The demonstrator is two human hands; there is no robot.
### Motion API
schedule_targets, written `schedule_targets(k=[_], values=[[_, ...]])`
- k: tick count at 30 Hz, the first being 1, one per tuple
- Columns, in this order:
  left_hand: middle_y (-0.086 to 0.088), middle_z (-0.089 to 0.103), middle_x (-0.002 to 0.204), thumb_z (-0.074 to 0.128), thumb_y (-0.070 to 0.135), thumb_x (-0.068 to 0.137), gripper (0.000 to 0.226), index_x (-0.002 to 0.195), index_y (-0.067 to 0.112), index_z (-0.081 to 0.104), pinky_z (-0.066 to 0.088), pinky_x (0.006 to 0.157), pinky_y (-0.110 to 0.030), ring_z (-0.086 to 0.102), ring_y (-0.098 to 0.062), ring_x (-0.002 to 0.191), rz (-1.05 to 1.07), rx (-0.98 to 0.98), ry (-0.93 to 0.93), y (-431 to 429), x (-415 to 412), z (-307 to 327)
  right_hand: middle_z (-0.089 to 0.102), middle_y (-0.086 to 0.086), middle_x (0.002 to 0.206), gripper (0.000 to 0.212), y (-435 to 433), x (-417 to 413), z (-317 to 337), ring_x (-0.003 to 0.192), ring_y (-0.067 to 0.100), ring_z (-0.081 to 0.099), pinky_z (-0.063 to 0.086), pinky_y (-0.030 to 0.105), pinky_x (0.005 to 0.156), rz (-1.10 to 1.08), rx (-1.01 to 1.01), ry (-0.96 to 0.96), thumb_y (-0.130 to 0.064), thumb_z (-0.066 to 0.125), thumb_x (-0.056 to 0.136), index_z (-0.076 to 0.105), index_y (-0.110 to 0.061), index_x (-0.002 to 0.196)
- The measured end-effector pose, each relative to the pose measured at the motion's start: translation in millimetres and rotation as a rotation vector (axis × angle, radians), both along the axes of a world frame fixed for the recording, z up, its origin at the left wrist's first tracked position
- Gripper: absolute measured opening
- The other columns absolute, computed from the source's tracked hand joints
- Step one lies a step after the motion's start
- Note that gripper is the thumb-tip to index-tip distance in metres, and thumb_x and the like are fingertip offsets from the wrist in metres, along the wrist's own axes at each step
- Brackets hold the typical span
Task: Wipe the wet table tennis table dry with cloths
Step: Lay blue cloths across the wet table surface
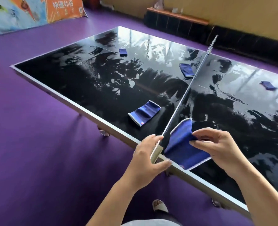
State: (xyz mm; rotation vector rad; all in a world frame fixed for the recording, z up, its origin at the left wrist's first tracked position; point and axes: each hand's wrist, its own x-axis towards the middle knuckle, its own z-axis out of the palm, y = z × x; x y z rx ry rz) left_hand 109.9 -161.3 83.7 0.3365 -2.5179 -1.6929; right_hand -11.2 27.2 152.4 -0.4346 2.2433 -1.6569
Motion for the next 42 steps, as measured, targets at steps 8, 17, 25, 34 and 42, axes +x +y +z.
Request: schedule_targets(k=[8,17,25,34,42], values=[[-0.003,0.074,0.092,0.076,0.019,0.081,0.026,0.105,0.01,0.071,0.054,0.075,-0.028,0.067,-0.012,0.083,0.108,0.559,0.199,-44.6,30.8,1.9,0.071,0.002,0.117,0.037,-57.7,56.0,21.1,0.103,0.019,0.067,0.052,0.034,0.093,0.079,-0.211,-0.011,-0.04,0.089,0.063,0.071,-0.014,0.08],[-0.019,0.072,0.113,0.078,0.019,0.084,0.027,0.11,0.014,0.072,0.051,0.095,-0.058,0.068,-0.038,0.106,0.386,0.84,0.008,-121.3,25.6,-12.4,0.071,0.02,0.105,0.041,-155.3,20.2,-42.5,0.08,0.027,0.066,0.055,0.035,0.068,0.153,-0.209,-0.345,0.011,0.069,0.082,0.059,-0.015,0.111],[-0.002,0.072,0.096,0.08,0.006,0.075,0.043,0.116,0.017,0.07,0.052,0.062,-0.023,0.064,-0.009,0.072,0.314,0.719,-0.223,-229.4,-49.1,-5.8,0.073,0.007,0.09,0.033,-250.9,-64.9,-84.3,0.075,0.018,0.06,0.038,0.023,0.052,0.112,-0.303,-0.522,0.004,0.074,0.081,0.07,-0.022,0.101],[-0.003,0.071,0.092,0.071,0.002,0.085,0.032,0.116,0.011,0.069,0.049,0.06,-0.017,0.059,-0.007,0.068,0.061,0.613,-0.449,-265.5,-151.9,-20.6,0.072,0.017,0.114,0.023,-247.1,-110.6,-109.1,0.099,0.025,0.069,0.051,0.042,0.084,0.109,-0.271,-0.71,-0.005,0.066,0.09,0.074,-0.012,0.111],[-0.007,0.073,0.104,0.067,0.014,0.094,0.012,0.105,0.018,0.07,0.057,0.092,-0.039,0.07,-0.02,0.095,0.046,0.28,-0.684,-272.2,-245.4,-90.0,0.075,0.018,0.098,0.019,-206.1,-118.0,-104.2,0.081,0.02,0.072,0.054,0.034,0.068,-0.408,-0.179,-0.533,-0.005,0.064,0.094,0.078,-0.016,0.102]])
